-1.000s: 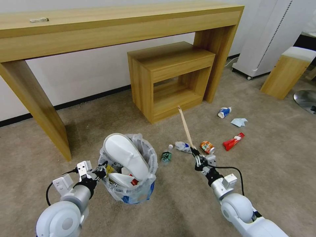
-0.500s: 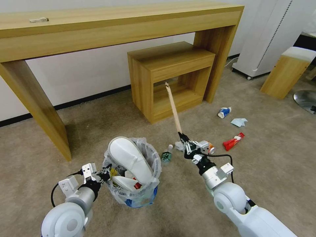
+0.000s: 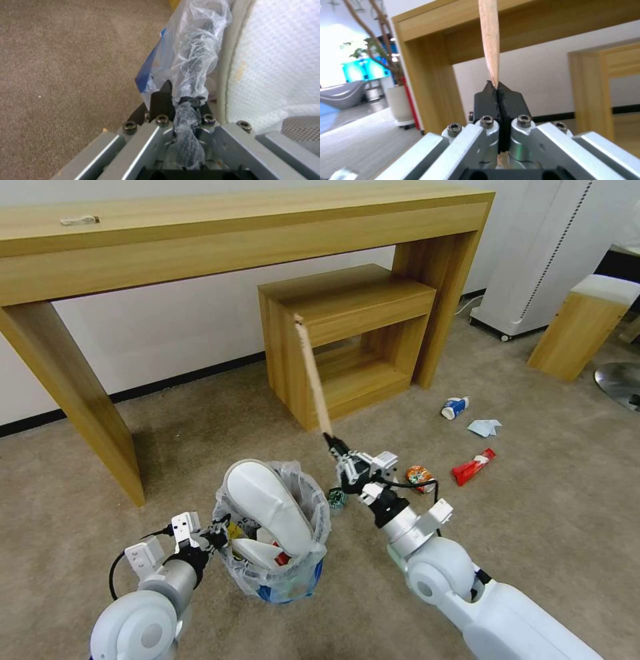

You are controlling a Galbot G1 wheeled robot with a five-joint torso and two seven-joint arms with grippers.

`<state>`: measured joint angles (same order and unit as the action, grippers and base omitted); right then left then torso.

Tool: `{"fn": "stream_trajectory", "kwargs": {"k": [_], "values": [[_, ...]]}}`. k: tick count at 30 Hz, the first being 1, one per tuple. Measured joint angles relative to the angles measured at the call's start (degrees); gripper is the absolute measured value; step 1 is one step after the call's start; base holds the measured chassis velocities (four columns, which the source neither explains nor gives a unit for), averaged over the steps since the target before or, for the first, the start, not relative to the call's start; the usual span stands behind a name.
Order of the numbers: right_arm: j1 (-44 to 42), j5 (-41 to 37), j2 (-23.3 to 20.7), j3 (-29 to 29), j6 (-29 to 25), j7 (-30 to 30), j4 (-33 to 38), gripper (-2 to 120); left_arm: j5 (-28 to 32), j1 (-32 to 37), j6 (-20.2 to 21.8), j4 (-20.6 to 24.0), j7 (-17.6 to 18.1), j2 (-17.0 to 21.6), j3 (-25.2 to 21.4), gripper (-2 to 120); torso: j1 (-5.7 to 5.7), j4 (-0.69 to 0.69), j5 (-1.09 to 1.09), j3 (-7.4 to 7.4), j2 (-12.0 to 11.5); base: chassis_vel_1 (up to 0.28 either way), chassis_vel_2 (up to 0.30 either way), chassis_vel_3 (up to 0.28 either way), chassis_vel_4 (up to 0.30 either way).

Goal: Pick up the trash bin and place the garbage on the floor into it.

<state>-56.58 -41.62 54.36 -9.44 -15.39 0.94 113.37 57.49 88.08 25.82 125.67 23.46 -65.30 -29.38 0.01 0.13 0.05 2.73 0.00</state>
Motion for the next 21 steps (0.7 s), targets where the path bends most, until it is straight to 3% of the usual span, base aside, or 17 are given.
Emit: {"fn": "stream_trajectory", "kwargs": {"k": [14, 21], "values": [[4.3, -0.9, -0.6, -11.4, -1.1, 3.0, -1.3, 0, 0.4, -0.7, 0.1, -0.3, 0.1, 0.2, -0.4, 1, 0.00, 0.00, 0.00, 0.00, 0.0, 0.000, 0.000, 0.000, 0.000], [5.0, -0.9, -1.4, -13.8, -1.1, 3.3, -0.9, 0, 0.5, -0.8, 0.1, -0.5, 0.1, 0.2, -0.5, 1, 0.00, 0.00, 0.00, 0.00, 0.0, 0.000, 0.000, 0.000, 0.000]]}}
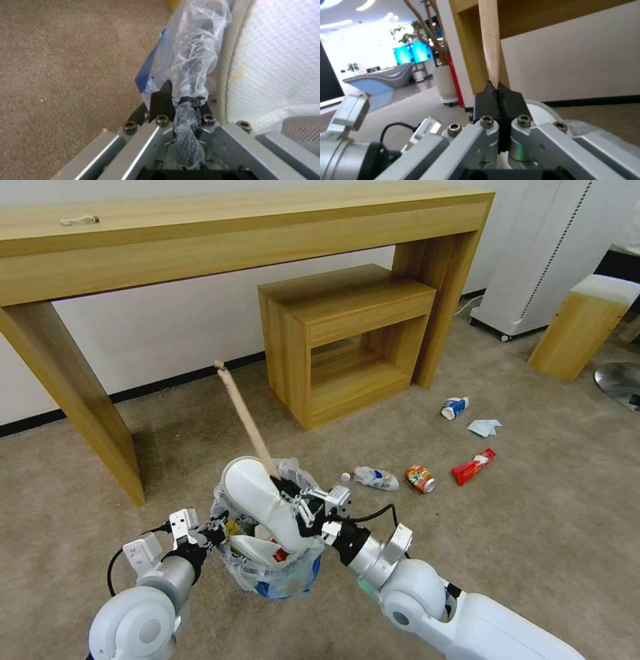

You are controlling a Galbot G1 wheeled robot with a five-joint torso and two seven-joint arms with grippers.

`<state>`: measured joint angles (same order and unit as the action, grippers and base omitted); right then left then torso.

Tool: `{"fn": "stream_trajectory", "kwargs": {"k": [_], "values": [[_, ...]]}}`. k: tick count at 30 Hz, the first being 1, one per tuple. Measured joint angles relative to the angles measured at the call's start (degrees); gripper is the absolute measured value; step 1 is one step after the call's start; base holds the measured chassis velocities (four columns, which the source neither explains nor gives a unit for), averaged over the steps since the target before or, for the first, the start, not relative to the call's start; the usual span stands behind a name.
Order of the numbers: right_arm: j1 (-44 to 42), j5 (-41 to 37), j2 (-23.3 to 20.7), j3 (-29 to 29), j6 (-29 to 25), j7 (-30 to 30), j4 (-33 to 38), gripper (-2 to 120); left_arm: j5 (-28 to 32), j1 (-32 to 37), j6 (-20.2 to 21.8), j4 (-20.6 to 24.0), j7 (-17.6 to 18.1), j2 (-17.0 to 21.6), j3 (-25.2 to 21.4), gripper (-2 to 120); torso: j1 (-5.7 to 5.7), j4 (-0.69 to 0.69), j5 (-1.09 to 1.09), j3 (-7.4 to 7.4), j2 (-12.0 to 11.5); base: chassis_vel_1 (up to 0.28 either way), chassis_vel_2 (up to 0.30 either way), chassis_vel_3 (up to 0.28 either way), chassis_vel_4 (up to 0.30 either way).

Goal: Pick up the trash bin and place the garbage on the floor into it.

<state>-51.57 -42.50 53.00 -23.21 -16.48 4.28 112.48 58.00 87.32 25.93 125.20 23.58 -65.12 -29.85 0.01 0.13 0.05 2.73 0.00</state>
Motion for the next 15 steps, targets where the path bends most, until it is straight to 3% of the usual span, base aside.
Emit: {"fn": "stream_trajectory", "kwargs": {"k": [15], "values": [[1.1, 0.0, -1.6, -2.8, 0.6, 0.1, 1.2, 0, 0.2, -0.2, 0.1, 0.2, 0.1, 0.1, -0.1, 1, 0.00, 0.00, 0.00, 0.00, 0.0, 0.000, 0.000, 0.000, 0.000]]}}
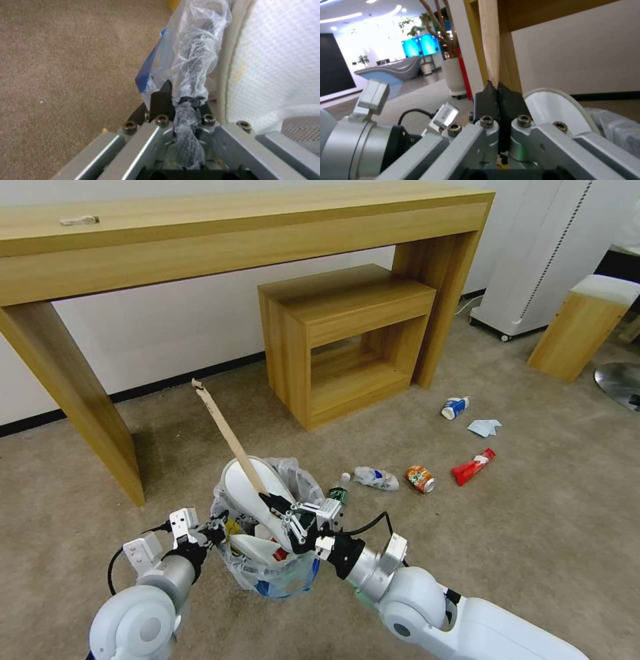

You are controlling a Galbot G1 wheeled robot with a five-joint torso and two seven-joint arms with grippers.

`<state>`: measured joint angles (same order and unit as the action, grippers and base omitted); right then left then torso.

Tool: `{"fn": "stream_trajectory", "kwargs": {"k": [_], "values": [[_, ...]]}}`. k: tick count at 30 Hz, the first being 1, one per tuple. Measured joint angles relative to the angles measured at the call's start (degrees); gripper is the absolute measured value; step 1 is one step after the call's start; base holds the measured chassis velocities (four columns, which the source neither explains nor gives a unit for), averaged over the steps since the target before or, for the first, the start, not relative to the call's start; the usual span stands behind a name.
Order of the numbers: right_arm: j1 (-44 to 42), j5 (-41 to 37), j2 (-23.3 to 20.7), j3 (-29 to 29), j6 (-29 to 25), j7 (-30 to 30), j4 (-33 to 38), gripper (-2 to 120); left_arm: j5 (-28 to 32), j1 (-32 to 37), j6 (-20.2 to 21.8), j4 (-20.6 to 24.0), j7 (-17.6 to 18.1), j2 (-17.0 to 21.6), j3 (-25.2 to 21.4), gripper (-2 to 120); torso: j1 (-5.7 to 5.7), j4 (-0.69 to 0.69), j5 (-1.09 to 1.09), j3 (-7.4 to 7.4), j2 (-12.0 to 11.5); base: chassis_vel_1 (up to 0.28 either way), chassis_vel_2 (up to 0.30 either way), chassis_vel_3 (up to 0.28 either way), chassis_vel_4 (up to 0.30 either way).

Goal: Pick up the trash bin and place the garbage on the floor into it.

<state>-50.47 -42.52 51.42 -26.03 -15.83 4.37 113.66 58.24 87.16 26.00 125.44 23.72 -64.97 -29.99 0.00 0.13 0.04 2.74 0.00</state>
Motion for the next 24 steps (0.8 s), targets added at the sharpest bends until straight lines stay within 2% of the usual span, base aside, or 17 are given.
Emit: {"fn": "stream_trajectory", "kwargs": {"k": [18, 24], "values": [[-1.1, 1.2, -0.2, -0.4, 0.0, 0.3, -1.5, 0, 0.4, 0.9, 0.2, 2.4, 0.2, -0.1, -0.5, 1, 0.00, 0.00, 0.00, 0.00, 0.0, 0.000, 0.000, 0.000, 0.000], [-1.1, 0.7, -1.3, -0.1, 1.6, -0.3, -0.1, 0, 0.4, 1.0, 0.2, 2.5, 0.2, 0.0, -0.6, 1, 0.00, 0.00, 0.00, 0.00, 0.0, 0.000, 0.000, 0.000, 0.000]]}}
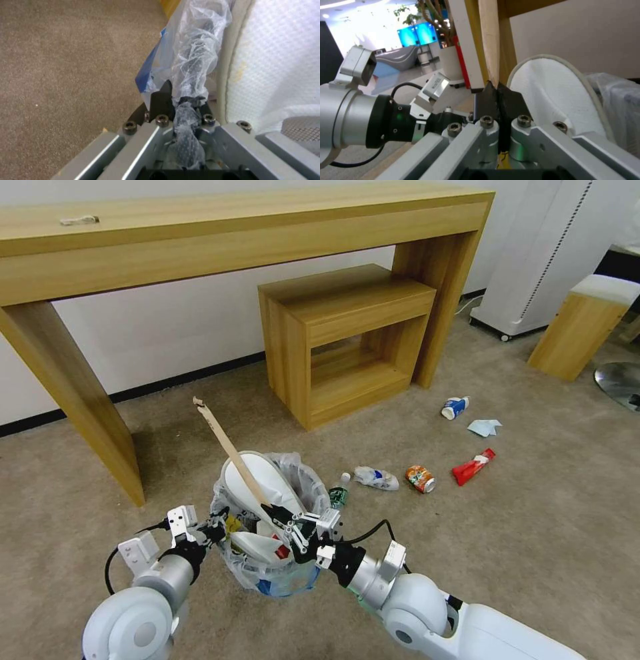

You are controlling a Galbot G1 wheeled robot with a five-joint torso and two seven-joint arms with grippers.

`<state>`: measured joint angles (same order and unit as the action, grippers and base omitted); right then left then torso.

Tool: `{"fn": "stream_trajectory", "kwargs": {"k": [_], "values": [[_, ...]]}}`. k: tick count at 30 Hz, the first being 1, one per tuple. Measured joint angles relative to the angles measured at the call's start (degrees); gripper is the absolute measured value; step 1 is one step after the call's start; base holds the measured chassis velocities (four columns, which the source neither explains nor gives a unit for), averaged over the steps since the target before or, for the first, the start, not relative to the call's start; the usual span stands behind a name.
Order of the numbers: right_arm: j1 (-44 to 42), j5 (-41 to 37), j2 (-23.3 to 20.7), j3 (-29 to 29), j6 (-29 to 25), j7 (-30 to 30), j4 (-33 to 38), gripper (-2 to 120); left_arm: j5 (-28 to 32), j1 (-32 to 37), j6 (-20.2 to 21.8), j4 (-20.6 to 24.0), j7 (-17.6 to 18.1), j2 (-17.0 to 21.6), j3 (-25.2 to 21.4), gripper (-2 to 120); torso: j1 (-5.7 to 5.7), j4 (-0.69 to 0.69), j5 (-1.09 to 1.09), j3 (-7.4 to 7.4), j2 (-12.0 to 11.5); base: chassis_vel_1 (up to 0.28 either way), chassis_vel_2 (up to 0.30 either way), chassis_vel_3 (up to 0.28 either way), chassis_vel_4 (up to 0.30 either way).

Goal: Pick up the trash bin and place the garbage on the floor into it.

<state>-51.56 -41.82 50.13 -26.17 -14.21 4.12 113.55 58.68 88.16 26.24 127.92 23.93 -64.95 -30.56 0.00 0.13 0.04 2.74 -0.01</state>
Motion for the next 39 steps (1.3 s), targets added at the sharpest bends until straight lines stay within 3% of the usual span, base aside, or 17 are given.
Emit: {"fn": "stream_trajectory", "kwargs": {"k": [13, 26, 33, 37, 39], "values": [[-0.1, 0.0, -2.8, 1.2, 3.9, -1.7, 2.8, 0, 0.3, -0.3, 0.0, 0.1, 0.0, 0.2, -0.1, 1, 0.00, 0.00, 0.00, 0.00, 0.0, 0.000, 0.000, 0.000, 0.000], [-0.9, 2.1, -1.3, -0.3, 3.7, -1.7, 0.1, 4, 0.9, -0.3, 0.0, 1.0, 0.3, 0.2, -0.2, 1, 0.00, 0.00, 0.00, 0.00, 0.0, 0.000, 0.000, 0.000, 0.000], [-1.0, 2.3, -0.8, -0.8, 3.3, -1.4, -0.8, 23, 0.9, -0.3, 0.1, 1.1, 0.4, 0.1, -0.2, 1, 0.00, 0.00, 0.00, 0.00, 0.0, 0.000, 0.000, 0.000, 0.000], [-1.1, 2.4, -0.7, -0.8, 3.0, -0.8, -1.2, 43, 1.0, -0.3, 0.1, 1.1, 0.4, 0.1, -0.2, 1, 0.00, 0.00, 0.00, 0.00, 0.0, 0.000, 0.000, 0.000, 0.000], [-1.1, 2.4, -0.7, -0.8, 2.9, -0.6, -1.2, 46, 1.0, -0.3, 0.1, 1.1, 0.4, 0.1, -0.2, 1, 0.00, 0.00, 0.00, 0.00, 0.0, 0.000, 0.000, 0.000, 0.000]]}}
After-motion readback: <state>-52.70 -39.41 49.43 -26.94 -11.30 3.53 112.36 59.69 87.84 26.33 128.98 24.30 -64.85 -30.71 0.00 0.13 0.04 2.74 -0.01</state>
